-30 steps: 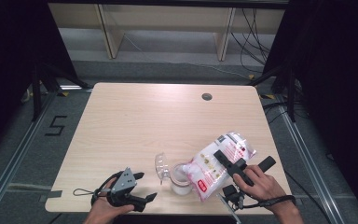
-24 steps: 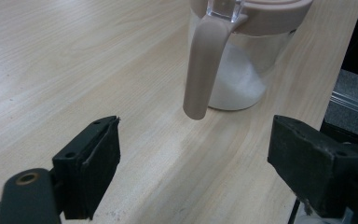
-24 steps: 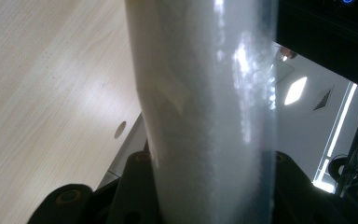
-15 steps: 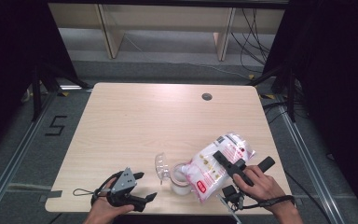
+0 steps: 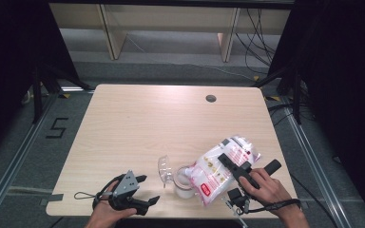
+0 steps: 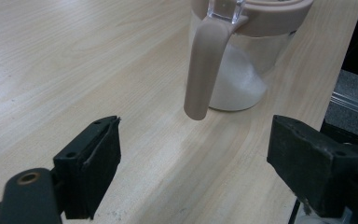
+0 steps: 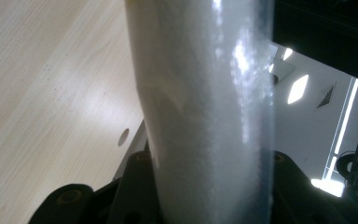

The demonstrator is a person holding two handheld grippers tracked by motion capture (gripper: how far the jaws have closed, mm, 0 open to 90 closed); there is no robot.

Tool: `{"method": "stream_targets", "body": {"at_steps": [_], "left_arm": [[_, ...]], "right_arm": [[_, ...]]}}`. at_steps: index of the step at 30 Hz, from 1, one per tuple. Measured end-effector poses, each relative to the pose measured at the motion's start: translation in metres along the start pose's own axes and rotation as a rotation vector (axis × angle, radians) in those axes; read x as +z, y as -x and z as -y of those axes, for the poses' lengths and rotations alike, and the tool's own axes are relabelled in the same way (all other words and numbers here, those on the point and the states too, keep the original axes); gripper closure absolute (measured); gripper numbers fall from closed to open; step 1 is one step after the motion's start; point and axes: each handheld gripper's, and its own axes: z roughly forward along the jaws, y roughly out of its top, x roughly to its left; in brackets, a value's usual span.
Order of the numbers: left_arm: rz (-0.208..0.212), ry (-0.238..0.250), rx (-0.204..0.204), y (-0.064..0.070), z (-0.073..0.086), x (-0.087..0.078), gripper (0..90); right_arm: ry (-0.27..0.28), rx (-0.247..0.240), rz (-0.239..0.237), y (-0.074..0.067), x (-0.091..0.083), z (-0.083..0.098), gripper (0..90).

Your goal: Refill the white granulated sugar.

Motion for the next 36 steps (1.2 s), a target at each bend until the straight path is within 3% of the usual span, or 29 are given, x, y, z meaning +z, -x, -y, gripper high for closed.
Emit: {"method": "stream_targets", "body": {"at_steps": [12, 13, 16, 18, 21, 32, 33, 36], "left_arm": [[0.0, 0.008, -0.008, 0.001, 0.0002, 0.0003, 16.9], [-0.008, -0.021, 0.013, -0.0006, -0.0001, -0.0014, 16.9], [-0.001, -0.01, 0.002, 0.0007, 0.0001, -0.0005, 16.9], [-0.009, -0.02, 0.019, -0.0012, 0.0001, -0.0011, 16.9], [0.0, 0.002, -0.006, 0.0006, 0.0002, -0.0005, 16.9], [0.001, 0.008, -0.012, 0.0012, 0.0002, 0.0004, 16.9], [-0.007, -0.01, 0.008, -0.0004, 0.0001, -0.0004, 16.9], [-0.003, -0.007, -0.001, 0.0006, -0.0001, -0.0006, 16.8]], "right_arm": [[0.005, 0.021, -0.024, -0.0027, 0.0001, -0.0003, 71.6], [0.007, 0.022, -0.025, -0.0026, 0.0, -0.0001, 71.7], [0.008, 0.034, -0.024, -0.0028, -0.0004, 0.0001, 71.7], [0.018, 0.052, -0.01, -0.0041, -0.0004, 0.0007, 71.7], [0.017, 0.044, -0.024, -0.0043, 0.0003, 0.0006, 71.7], [0.025, 0.077, -0.034, -0.0051, -0.0007, 0.004, 71.9], [0.018, 0.091, -0.037, -0.006, -0.0011, 0.0041, 71.9], [0.018, 0.083, -0.031, -0.0056, -0.0016, 0.0044, 72.0]]}}
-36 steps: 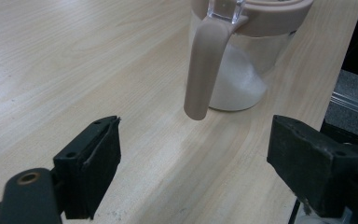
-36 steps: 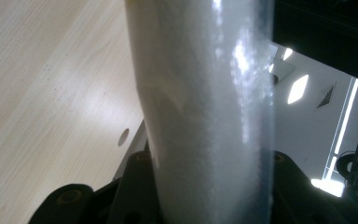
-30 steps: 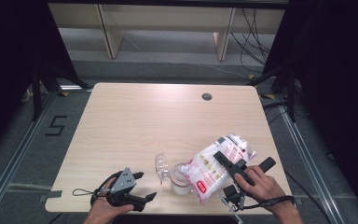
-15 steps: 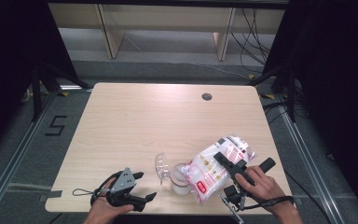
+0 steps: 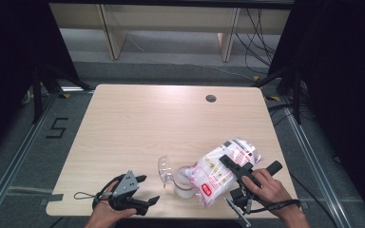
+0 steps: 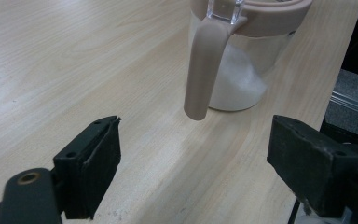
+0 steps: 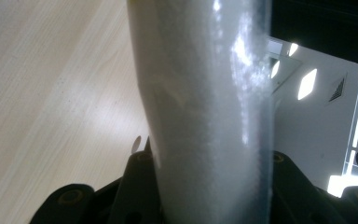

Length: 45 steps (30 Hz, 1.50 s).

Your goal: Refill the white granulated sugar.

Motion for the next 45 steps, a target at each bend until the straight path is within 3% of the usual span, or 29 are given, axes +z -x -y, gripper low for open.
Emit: {"method": "stream_targets", "body": {"at_steps": [1, 3, 4, 6, 10, 11, 13, 14, 16, 18, 21, 24, 45], "left_arm": [[-0.004, -0.005, 0.011, -0.001, 0.0, 0.0, 16.9], [0.005, 0.015, -0.011, 0.001, 0.0, 0.001, 16.9], [-0.003, -0.003, 0.009, -0.001, 0.0, 0.0, 16.9], [0.001, 0.0, 0.0, 0.0, 0.0, 0.0, 16.9], [0.005, 0.007, -0.004, 0.0, 0.0, 0.001, 16.9], [0.002, 0.0, -0.002, 0.0, 0.0, 0.0, 16.9], [-0.007, -0.008, 0.017, -0.002, 0.0, 0.0, 16.9], [0.003, 0.011, -0.002, 0.0, 0.0, 0.001, 16.9], [-0.007, -0.01, 0.017, -0.002, 0.0, 0.0, 16.9], [0.003, 0.003, -0.003, 0.0, 0.0, 0.001, 16.9], [-0.007, -0.009, 0.016, -0.002, 0.0, 0.0, 16.9], [0.003, 0.002, -0.002, 0.0, 0.0, 0.001, 16.9], [-0.001, -0.002, 0.0, 0.001, 0.0, 0.001, 16.9]], "right_arm": [[-0.003, -0.009, 0.0, 0.001, 0.0, 0.0, 71.9], [-0.013, -0.054, -0.001, 0.004, -0.001, -0.001, 71.9], [-0.015, -0.06, -0.001, 0.004, -0.001, -0.001, 71.9], [-0.021, -0.057, 0.008, 0.004, -0.002, -0.001, 72.0], [-0.02, -0.148, 0.013, 0.008, -0.002, -0.004, 72.0], [-0.027, -0.126, 0.008, 0.007, -0.002, -0.005, 72.0], [-0.018, -0.16, 0.013, 0.009, -0.001, -0.005, 72.1], [-0.018, -0.162, 0.021, 0.009, -0.001, -0.006, 72.1], [-0.025, -0.152, 0.012, 0.009, -0.001, -0.006, 72.2], [-0.025, -0.155, 0.013, 0.009, -0.001, -0.007, 72.2], [-0.031, -0.166, 0.01, 0.01, -0.001, -0.007, 72.3], [-0.033, -0.176, 0.01, 0.011, -0.001, -0.007, 72.3], [-0.043, -0.192, 0.001, 0.013, -0.002, -0.011, 72.4]]}}
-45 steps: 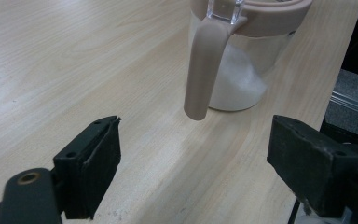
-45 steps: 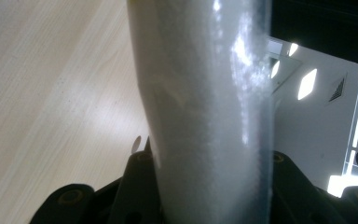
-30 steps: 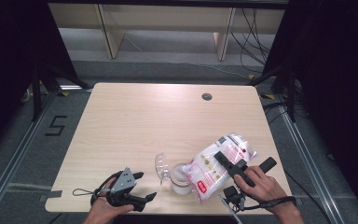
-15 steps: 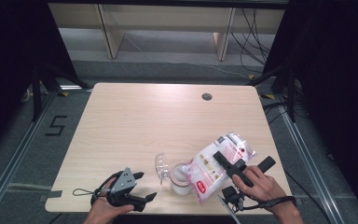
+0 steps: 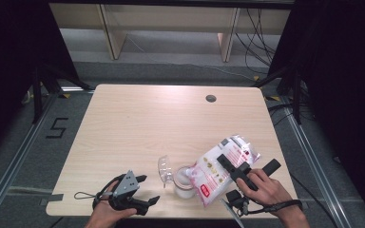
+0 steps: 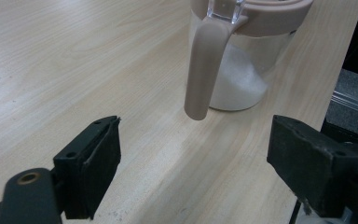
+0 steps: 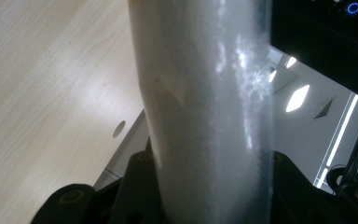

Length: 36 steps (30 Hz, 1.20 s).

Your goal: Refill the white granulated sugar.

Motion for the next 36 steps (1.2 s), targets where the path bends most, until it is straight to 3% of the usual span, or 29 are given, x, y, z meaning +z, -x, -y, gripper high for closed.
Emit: {"method": "stream_targets", "body": {"at_steps": [8, 9, 10, 13, 15, 16, 21, 22, 23, 24, 33, 35, 36], "left_arm": [[0.0, -0.002, 0.0, 0.0001, 0.0001, -0.0001, 16.9], [0.002, -0.001, 0.001, 0.0001, 0.0001, 0.0001, 16.9], [-0.002, -0.001, 0.001, 0.0002, 0.0002, 0.0, 16.9], [-0.004, -0.001, 0.0, -0.0005, 0.0002, -0.0002, 16.9], [-0.001, 0.013, -0.01, 0.0001, 0.0005, 0.0007, 16.9], [0.003, 0.011, -0.006, -0.0004, 0.0005, 0.0006, 16.9], [-0.001, 0.015, -0.012, 0.0002, 0.0005, 0.0007, 16.9], [0.005, 0.019, -0.006, -0.0007, 0.0007, 0.0011, 16.9], [-0.007, -0.007, 0.02, -0.0024, 0.0001, -0.0007, 16.9], [0.003, 0.014, -0.002, -0.0008, 0.0003, 0.0001, 16.9], [0.003, 0.013, -0.002, -0.0008, 0.0004, 0.0003, 16.9], [-0.006, -0.005, 0.018, -0.0022, 0.0001, -0.0005, 16.9], [0.0, 0.003, 0.002, -0.0009, 0.0, -0.0003, 16.9]], "right_arm": [[-0.001, -0.011, 0.002, 0.0017, -0.0011, -0.0008, 72.5], [0.011, -0.007, 0.033, 0.0003, -0.0002, -0.0004, 72.5], [-0.003, -0.013, -0.001, 0.0021, -0.0012, -0.0011, 72.4], [0.008, -0.025, 0.001, 0.0029, 0.0002, -0.0017, 72.5], [0.003, -0.004, -0.001, 0.0009, -0.0001, -0.0018, 72.5], [0.026, 0.005, 0.038, -0.0014, 0.0017, -0.0011, 72.6], [0.049, 0.007, 0.036, -0.0026, 0.0039, 0.0005, 72.6], [0.048, 0.006, 0.036, -0.0026, 0.0038, 0.0007, 72.6], [0.048, 0.008, 0.038, -0.0027, 0.0037, 0.0008, 72.6], [0.049, 0.009, 0.038, -0.0027, 0.0036, 0.0008, 72.7], [0.05, 0.03, 0.038, -0.0039, 0.0029, 0.0016, 72.9], [0.062, 0.027, 0.036, -0.0035, 0.0038, 0.002, 73.0], [0.058, 0.028, 0.036, -0.0036, 0.0034, 0.0023, 73.1]]}}
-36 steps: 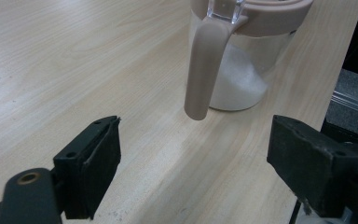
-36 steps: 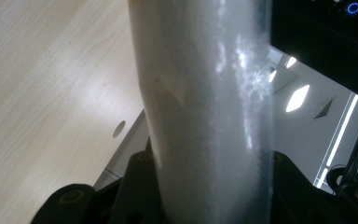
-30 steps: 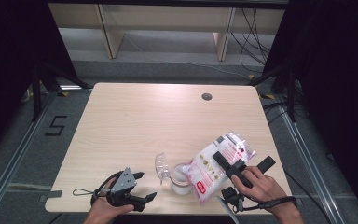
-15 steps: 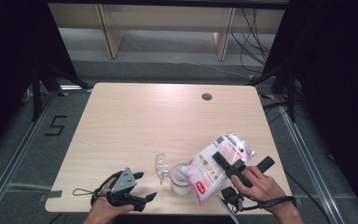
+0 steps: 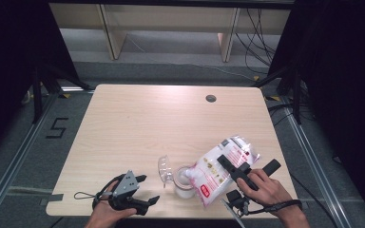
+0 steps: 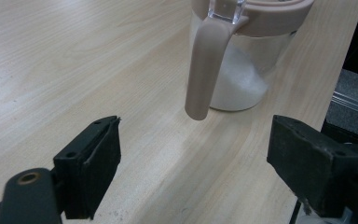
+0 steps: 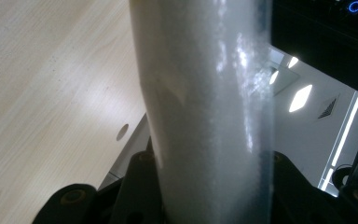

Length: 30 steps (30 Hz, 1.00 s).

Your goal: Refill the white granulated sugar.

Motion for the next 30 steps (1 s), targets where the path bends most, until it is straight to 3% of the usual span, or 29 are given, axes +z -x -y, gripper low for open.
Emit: {"method": "stream_targets", "body": {"at_steps": [6, 9, 10, 11, 13, 14, 16, 20, 21, 22, 23, 25, 30], "left_arm": [[-0.004, -0.009, 0.018, -0.002, 0.0, -0.001, 16.9], [0.004, 0.004, 0.002, 0.0, 0.0, 0.0, 16.9], [-0.008, -0.024, 0.025, -0.002, 0.0, -0.002, 16.9], [0.0, -0.006, 0.006, 0.0, 0.0, -0.001, 16.9], [-0.005, -0.016, 0.019, -0.001, 0.0, -0.002, 17.2], [0.008, 0.007, -0.004, 0.0, 0.0, 0.0, 17.2], [0.003, 0.002, 0.003, -0.001, 0.0, -0.001, 17.2], [-0.006, -0.001, 0.011, 0.0, 0.0, -0.001, 17.2], [-0.004, 0.001, 0.009, 0.0, 0.0, -0.001, 17.2], [-0.004, 0.004, 0.007, 0.0, 0.0, -0.001, 17.2], [-0.001, -0.001, 0.007, 0.0, 0.0, -0.002, 17.2], [-0.001, 0.007, 0.001, 0.0, 0.0, -0.002, 17.2], [0.006, 0.004, 0.009, 0.0, -0.001, -0.002, 17.2]], "right_arm": [[0.013, 0.001, 0.007, 0.001, 0.001, 0.001, 73.5], [0.015, 0.016, 0.008, -0.001, 0.001, 0.001, 73.9], [0.016, 0.019, 0.006, -0.002, 0.001, 0.001, 74.0], [0.014, 0.033, 0.002, -0.003, 0.002, 0.002, 74.1], [0.026, 0.034, -0.002, -0.004, 0.003, 0.002, 74.3], [0.025, 0.044, -0.004, -0.004, 0.003, 0.003, 74.3], [0.028, 0.056, -0.005, -0.006, 0.004, 0.004, 74.4], [0.047, 0.124, -0.002, -0.009, 0.004, 0.009, 74.6], [0.011, 0.11, -0.048, -0.005, 0.001, 0.008, 74.6], [0.022, 0.14, -0.045, -0.006, 0.0, 0.01, 74.7], [0.02, 0.209, -0.043, -0.009, -0.001, 0.01, 74.7], [0.045, 0.268, -0.035, -0.012, -0.002, 0.014, 74.8], [0.069, 0.311, -0.041, -0.02, 0.001, 0.016, 75.0]]}}
